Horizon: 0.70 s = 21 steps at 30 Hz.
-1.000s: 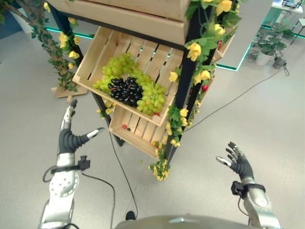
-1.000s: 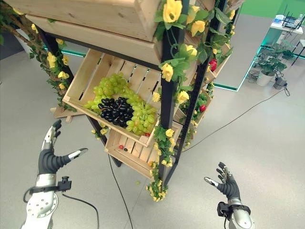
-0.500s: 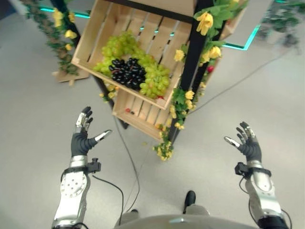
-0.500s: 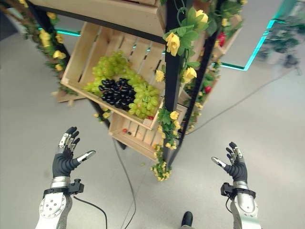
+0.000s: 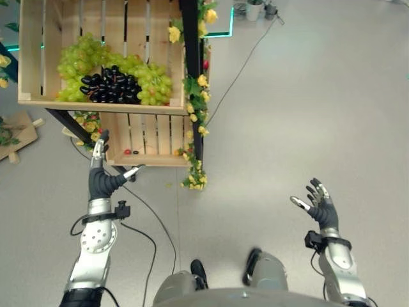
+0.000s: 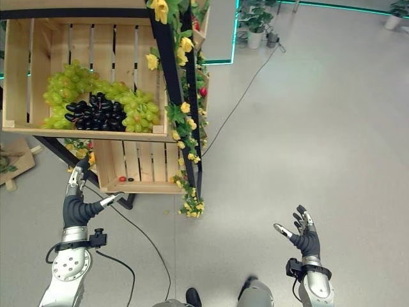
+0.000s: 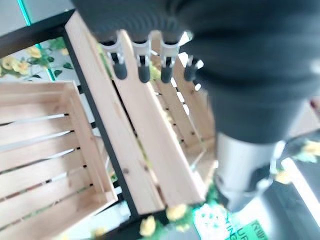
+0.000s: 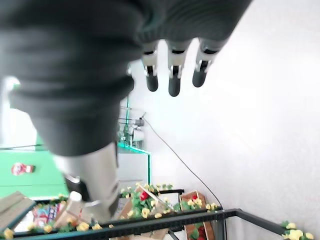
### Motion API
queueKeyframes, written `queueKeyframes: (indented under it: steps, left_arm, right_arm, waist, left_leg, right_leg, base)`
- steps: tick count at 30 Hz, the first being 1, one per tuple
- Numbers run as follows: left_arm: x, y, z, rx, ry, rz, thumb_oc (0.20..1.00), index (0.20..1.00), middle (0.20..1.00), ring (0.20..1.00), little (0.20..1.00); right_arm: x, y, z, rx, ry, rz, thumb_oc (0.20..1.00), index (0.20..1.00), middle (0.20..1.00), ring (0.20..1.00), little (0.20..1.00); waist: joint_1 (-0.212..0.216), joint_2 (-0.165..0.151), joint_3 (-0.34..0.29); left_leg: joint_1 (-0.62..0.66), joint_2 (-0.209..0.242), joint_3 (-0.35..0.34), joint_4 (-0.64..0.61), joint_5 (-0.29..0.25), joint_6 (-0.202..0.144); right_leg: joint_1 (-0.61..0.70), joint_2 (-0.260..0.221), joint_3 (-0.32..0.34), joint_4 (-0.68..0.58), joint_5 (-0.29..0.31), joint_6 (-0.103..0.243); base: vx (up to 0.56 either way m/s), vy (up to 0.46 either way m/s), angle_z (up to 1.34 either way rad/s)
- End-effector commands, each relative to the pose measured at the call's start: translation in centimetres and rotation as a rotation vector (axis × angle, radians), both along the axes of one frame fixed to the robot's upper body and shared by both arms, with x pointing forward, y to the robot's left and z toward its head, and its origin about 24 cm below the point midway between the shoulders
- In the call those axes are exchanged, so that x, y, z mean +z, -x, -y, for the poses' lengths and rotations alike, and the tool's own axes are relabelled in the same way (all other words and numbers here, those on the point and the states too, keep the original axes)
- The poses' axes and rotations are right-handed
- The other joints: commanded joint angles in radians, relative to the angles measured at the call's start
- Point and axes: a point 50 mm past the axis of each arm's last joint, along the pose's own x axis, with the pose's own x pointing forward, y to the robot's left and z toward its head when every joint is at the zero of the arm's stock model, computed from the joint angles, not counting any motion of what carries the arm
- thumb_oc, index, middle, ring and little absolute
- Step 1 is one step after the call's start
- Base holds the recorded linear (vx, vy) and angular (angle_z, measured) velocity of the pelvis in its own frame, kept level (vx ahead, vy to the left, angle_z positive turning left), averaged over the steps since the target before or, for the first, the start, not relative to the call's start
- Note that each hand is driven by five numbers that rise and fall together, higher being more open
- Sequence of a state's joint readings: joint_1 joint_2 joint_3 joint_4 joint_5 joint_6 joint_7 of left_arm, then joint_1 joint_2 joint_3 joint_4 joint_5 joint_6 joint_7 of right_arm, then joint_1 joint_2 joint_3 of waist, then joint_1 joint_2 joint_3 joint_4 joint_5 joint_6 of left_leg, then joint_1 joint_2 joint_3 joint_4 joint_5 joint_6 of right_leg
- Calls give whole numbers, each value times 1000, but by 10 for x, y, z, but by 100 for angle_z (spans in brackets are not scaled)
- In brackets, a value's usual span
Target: Pick up the fruits from the basket on one side to the basket on the other side
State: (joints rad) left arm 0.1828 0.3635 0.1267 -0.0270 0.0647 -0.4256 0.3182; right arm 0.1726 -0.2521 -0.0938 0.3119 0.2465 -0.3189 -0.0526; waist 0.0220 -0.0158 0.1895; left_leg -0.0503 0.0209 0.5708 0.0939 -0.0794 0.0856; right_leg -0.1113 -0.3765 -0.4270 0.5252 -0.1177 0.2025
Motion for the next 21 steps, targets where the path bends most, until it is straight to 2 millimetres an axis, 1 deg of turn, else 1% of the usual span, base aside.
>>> queueKeyframes:
  steps: [1,3,4,5,6,7,8,10,11,12,13,15,16,17,18,19,20,21]
  left_arm:
    - [29,6,0,-18,-53,152,1000,1000,1000,1000,1000]
    - [33,6,-3,-11,-70,162,1000,1000,1000,1000,1000]
    - [33,7,-4,-4,-67,167,1000,1000,1000,1000,1000]
    - [34,7,-5,3,-63,170,1000,1000,1000,1000,1000]
    - [34,7,-6,10,-62,174,1000,1000,1000,1000,1000]
    - [34,7,-7,10,-62,174,1000,1000,1000,1000,1000]
    - [33,8,-7,18,-48,175,1000,1000,1000,1000,1000]
    - [29,8,-5,22,-16,169,1000,1000,1000,1000,1000]
    - [27,8,-4,18,2,167,1000,1000,1000,1000,1000]
    - [25,7,-3,12,18,162,1000,1000,1000,1000,1000]
    - [24,5,0,1,31,156,1000,1000,1000,1000,1000]
    - [23,1,5,-25,51,155,1000,1000,1000,1000,1000]
    - [22,-5,12,-59,50,148,1000,1000,1000,1000,1000]
    - [24,-8,15,-77,49,155,1000,1000,1000,1000,1000]
    - [24,-9,15,-78,49,156,1000,1000,1000,1000,1000]
    - [26,-13,18,-97,51,163,1000,1000,1000,1000,1000]
    - [30,-17,20,-112,40,175,1000,1000,1000,1000,1000]
    - [31,-19,23,-125,37,181,1000,1000,1000,1000,1000]
  right_arm:
    - [26,-12,4,49,68,118,1000,1000,1000,1000,1000]
    - [32,-18,1,75,71,140,1000,1000,1000,1000,1000]
    - [35,-21,-2,94,78,151,1000,1000,1000,1000,1000]
    - [38,-24,-5,115,85,163,1000,1000,1000,1000,1000]
    - [40,-24,-6,127,88,170,1000,1000,1000,1000,1000]
    - [40,-24,-6,128,87,169,1000,1000,1000,1000,1000]
    - [44,-25,-7,155,100,179,1000,1000,1000,1000,1000]
    - [50,-28,-6,161,115,198,1000,1000,1000,1000,1000]
    - [52,-29,-5,150,113,209,1000,1000,1000,1000,1000]
    - [53,-31,-4,144,113,217,1000,1000,1000,1000,1000]
    - [55,-33,-2,134,125,222,1000,1000,1000,1000,1000]
    - [62,-35,3,116,130,253,1000,1000,1000,1000,1000]
    - [68,-37,5,107,131,282,1000,1000,1000,1000,1000]
    - [72,-39,6,95,131,300,1000,1000,1000,1000,1000]
    - [72,-39,7,94,131,301,1000,1000,1000,1000,1000]
    - [75,-41,6,92,126,319,1000,1000,1000,1000,1000]
    - [79,-43,5,100,126,340,1000,1000,1000,1000,1000]
    - [82,-45,4,105,123,353,1000,1000,1000,1000,1000]
  waist:
    - [17,-5,-78]
    - [30,-14,-84]
    - [31,-20,-86]
    - [31,-25,-82]
    - [24,-31,-78]
    - [28,-30,-78]
    - [15,-33,-72]
    - [-4,-32,-63]
    - [-21,-28,-57]
    - [-29,-23,-53]
    - [-43,-17,-52]
    - [-86,-12,-53]
    - [-117,-13,-57]
    - [-114,-16,-48]
    - [-111,-15,-46]
    - [-112,-22,-40]
    - [-114,-33,-39]
    - [-105,-44,-36]
  left_leg:
    - [-34,-55,-288,16,-27,-59]
    - [-54,-28,-234,30,-22,-71]
    - [-59,-9,-228,37,-33,-85]
    - [-74,15,-203,50,-26,-96]
    - [-83,40,-190,57,-12,-112]
    - [-84,47,-187,60,-11,-116]
    - [-86,88,-155,62,14,-134]
    - [-80,138,-120,47,61,-160]
    - [-70,168,-98,29,97,-179]
    - [-54,189,-84,4,127,-193]
    - [-33,204,-72,-30,157,-207]
    - [-7,234,-67,-72,199,-225]
    - [14,253,-87,-79,209,-232]
    - [9,264,-103,-55,223,-227]
    - [9,267,-102,-51,221,-229]
    - [6,258,-157,-13,208,-227]
    - [8,235,-229,29,184,-219]
    - [0,199,-339,86,154,-204]
  right_leg:
    - [140,-4,-27,-295,173,17]
    - [168,-21,-76,-334,185,27]
    - [181,-23,-75,-359,174,42]
    - [185,-14,-76,-391,169,44]
    - [179,15,-56,-420,136,36]
    - [177,20,-52,-421,135,31]
    - [177,47,-60,-447,95,24]
    - [173,91,-45,-463,64,8]
    - [163,116,-35,-470,57,0]
    - [155,140,-12,-488,58,-10]
    - [153,164,8,-505,58,-14]
    - [144,211,53,-538,55,-23]
    - [139,249,110,-563,52,-41]
    - [134,275,134,-574,62,-66]
    - [135,277,136,-576,63,-67]
    - [138,292,163,-582,61,-78]
    - [139,305,198,-590,64,-90]
    - [141,321,243,-593,68,-102]
  base:
    - [-189,-187,-83]
    - [-185,-253,-129]
    - [-191,-328,-194]
    - [-189,-386,-171]
    - [-156,-280,-150]
    - [-168,-371,-120]
    - [-143,-377,-97]
    - [-184,-477,-109]
    - [-168,-413,-126]
    - [-137,-390,-106]
    - [-104,-362,-141]
    - [-62,-418,-97]
    - [-63,-484,-61]
    - [-40,-363,-89]
    - [-46,-270,-121]
    - [36,-265,-166]
    - [89,-391,-149]
    - [117,-361,-157]
